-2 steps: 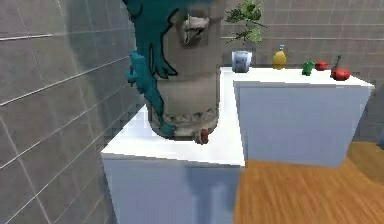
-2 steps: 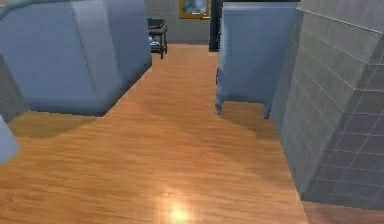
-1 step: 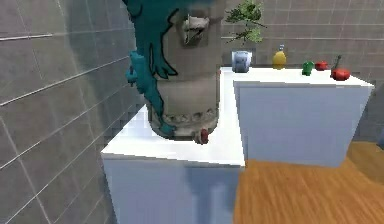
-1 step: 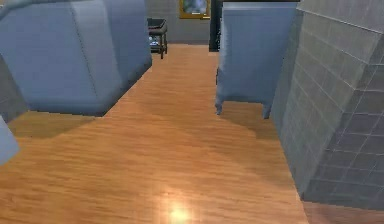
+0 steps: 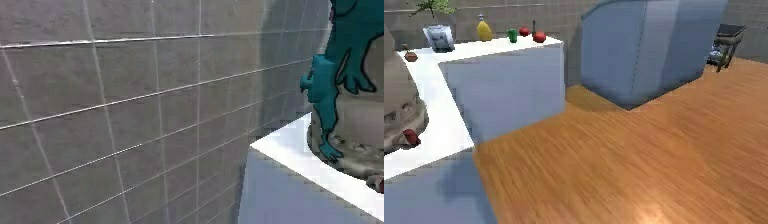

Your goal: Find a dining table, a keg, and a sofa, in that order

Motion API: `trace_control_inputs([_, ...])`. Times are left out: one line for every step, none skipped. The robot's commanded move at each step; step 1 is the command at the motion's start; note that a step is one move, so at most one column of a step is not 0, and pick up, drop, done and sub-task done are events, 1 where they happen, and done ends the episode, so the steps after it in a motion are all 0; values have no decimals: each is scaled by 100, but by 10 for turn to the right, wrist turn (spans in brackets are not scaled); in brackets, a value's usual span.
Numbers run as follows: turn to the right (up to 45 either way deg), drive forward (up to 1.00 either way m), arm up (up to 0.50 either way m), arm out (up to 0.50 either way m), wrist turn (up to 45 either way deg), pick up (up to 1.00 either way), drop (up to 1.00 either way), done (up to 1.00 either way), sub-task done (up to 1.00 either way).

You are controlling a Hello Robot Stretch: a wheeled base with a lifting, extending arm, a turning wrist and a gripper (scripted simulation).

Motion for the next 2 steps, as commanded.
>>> trace_control_inputs([-450,0,0,0,0,0,0,0,0])
trace_control_inputs([-450,0,0,0,0,0,0,0,0])
